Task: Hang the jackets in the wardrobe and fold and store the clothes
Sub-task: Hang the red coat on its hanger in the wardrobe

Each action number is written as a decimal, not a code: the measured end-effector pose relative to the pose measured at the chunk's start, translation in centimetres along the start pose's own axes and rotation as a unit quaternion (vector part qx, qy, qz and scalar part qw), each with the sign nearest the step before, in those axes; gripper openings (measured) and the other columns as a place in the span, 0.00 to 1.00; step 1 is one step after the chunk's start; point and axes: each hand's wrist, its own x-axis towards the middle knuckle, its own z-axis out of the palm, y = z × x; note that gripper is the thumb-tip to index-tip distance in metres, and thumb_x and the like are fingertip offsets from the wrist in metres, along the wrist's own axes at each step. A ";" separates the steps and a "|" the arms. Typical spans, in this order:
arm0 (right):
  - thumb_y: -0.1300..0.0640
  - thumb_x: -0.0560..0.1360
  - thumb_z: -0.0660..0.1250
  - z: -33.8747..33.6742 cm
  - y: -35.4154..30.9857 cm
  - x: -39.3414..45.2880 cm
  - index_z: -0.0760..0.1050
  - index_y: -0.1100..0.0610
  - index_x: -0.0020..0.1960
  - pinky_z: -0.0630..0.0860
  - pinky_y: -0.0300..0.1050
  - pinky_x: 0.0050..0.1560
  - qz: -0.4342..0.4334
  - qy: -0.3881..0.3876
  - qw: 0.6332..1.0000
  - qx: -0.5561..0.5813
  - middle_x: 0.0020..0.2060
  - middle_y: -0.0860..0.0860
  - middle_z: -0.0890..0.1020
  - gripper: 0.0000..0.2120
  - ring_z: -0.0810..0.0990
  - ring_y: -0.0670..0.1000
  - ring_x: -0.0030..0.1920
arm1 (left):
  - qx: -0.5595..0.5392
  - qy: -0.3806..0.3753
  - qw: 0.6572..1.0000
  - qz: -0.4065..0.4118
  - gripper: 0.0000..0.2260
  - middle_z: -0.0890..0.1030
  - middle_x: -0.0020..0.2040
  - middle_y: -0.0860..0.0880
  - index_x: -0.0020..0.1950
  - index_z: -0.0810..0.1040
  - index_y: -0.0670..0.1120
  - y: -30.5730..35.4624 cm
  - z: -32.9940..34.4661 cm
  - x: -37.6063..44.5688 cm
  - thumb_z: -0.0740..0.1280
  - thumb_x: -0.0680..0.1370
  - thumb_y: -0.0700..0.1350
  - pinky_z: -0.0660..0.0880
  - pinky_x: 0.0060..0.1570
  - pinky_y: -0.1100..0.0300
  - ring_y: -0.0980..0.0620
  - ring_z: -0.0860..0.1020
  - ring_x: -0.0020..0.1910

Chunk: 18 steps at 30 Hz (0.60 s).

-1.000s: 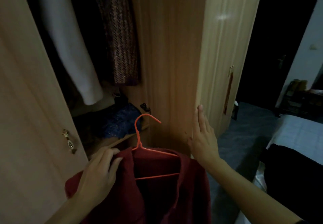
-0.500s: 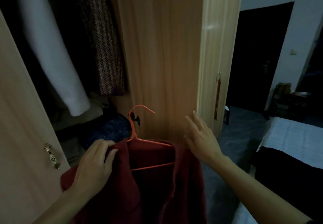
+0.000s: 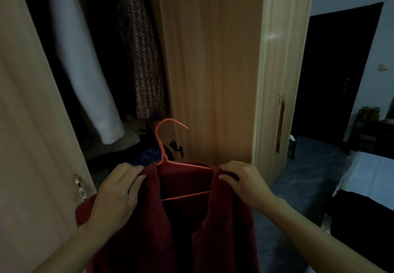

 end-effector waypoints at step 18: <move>0.60 0.75 0.72 5.7 -9.4 7.7 0.82 0.58 0.51 0.78 0.37 0.46 -0.074 0.089 0.990 0.085 0.42 0.44 0.82 0.05 0.81 0.42 0.43 | 0.036 -0.026 0.999 -0.015 0.12 0.77 0.46 0.50 0.54 0.79 0.41 -6.0 -5.9 -0.4 0.63 0.81 0.49 0.74 0.46 0.57 0.51 0.76 0.44</move>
